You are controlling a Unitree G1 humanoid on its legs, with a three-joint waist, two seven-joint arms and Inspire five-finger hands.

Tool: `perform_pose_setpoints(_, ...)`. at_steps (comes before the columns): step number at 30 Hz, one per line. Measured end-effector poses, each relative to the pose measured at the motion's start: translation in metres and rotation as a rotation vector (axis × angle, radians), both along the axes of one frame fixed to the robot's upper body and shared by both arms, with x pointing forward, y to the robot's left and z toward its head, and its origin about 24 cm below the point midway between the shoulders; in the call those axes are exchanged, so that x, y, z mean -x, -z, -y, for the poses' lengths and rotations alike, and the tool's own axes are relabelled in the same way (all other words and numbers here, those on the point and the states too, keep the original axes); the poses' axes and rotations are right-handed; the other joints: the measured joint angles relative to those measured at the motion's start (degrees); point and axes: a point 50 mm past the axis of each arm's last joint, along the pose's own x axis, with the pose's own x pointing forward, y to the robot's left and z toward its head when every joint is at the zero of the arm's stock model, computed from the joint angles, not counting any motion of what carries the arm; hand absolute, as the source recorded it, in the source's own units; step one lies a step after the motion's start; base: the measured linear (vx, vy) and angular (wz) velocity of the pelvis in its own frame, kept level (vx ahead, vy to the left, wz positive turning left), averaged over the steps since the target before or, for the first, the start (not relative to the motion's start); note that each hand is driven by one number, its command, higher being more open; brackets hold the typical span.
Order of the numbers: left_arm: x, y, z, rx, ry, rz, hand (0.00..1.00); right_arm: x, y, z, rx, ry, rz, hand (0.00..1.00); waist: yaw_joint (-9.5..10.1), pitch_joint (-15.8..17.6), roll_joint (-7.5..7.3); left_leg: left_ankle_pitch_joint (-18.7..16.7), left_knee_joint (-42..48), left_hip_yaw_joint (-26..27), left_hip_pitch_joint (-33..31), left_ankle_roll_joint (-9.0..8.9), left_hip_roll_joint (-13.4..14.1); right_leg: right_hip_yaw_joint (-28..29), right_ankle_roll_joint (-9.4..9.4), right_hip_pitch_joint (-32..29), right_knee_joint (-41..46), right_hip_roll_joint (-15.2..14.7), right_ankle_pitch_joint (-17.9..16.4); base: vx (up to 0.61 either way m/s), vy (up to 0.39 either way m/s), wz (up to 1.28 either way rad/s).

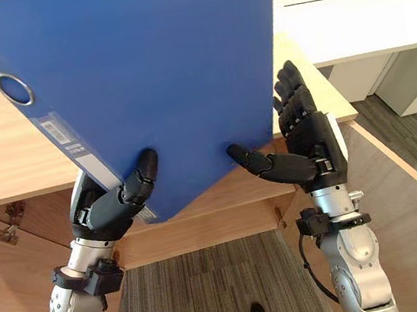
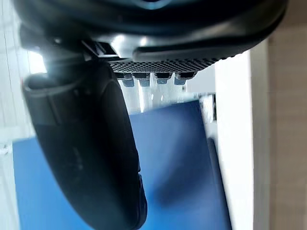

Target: Walk over to the cabinet, pick up the folder, carry it to the office cabinet, place the folder inside the office cabinet, then close the office cabinet door

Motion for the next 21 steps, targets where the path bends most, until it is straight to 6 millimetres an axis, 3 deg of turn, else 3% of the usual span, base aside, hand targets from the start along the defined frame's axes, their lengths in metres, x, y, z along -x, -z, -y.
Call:
perform_pose_setpoints(2, 0.0, 0.001, -0.002, -0.016, 0.021, -0.006, 0.0, -0.006, -0.001, -0.001, 0.035, -0.027, -0.001, 1.0, -0.01, 0.0, 0.01, 0.0, 0.0, -0.4, -0.4, 0.01, 0.0, -0.5, 0.01, 0.2, 0.0, -0.4, 0.0, -0.04, -0.012, 0.07)
perform_pose_setpoints(4, -0.004, 0.006, -0.01, -0.076, 0.053, -0.036, 0.0, -0.026, 0.003, 0.002, 0.139, -0.112, -0.057, 1.0, -0.21, 0.0, 0.01, 0.0, 0.1, -1.0, -0.6, 0.05, 0.0, -1.3, 0.11, 0.3, -0.2, -0.4, 0.1, -0.05, -0.019, 0.19)
perform_pose_setpoints(5, -0.007, 0.009, -0.014, -0.11, 0.066, -0.057, 0.0, -0.033, 0.005, 0.004, 0.184, -0.161, -0.102, 0.0, -0.16, -0.1, 0.09, 0.2, 0.2, -1.8, -0.9, 0.17, -0.2, -1.9, 0.12, 0.5, -0.3, -0.5, 0.1, -0.05, -0.038, 0.4)
perform_pose_setpoints(7, -0.011, 0.02, -0.025, -0.119, 0.074, -0.126, 0.0, -0.037, 0.014, 0.008, 0.218, -0.237, -0.2, 0.0, 1.19, 0.0, 0.13, 1.1, -0.3, -3.9, -1.6, 0.16, -0.4, -3.7, 0.12, 0.4, -0.5, -0.5, 0.1, -0.02, -0.042, 0.45)
perform_pose_setpoints(10, -0.01, 0.025, -0.026, -0.097, 0.089, -0.158, 0.0, -0.04, 0.011, 0.007, 0.197, -0.264, -0.198, 0.0, 2.45, -0.1, 0.17, 1.3, -0.5, -4.6, -1.8, 0.07, -0.3, -4.5, 0.12, 0.4, -0.6, -0.5, 0.1, 0.01, -0.032, 0.19)
perform_pose_setpoints(20, -0.012, 0.024, -0.031, -0.111, 0.04, -0.132, 0.0, -0.041, 0.008, -0.004, 0.142, -0.321, -0.168, 0.0, 2.87, -0.2, 0.25, 1.4, -0.6, -4.7, -1.8, 0.14, -0.8, -4.5, 0.12, 0.5, -0.5, -1.0, 0.1, -0.02, -0.003, 0.01)
perform_pose_setpoints(21, -0.011, 0.023, -0.031, -0.117, 0.018, -0.114, 1.0, -0.041, 0.009, -0.008, 0.117, -0.319, -0.159, 0.0, 2.94, -0.4, 0.27, 1.4, -0.6, -4.7, -1.9, 0.16, -0.8, -4.5, 0.12, 0.5, -0.5, -1.0, 0.1, -0.04, -0.013, 0.02)
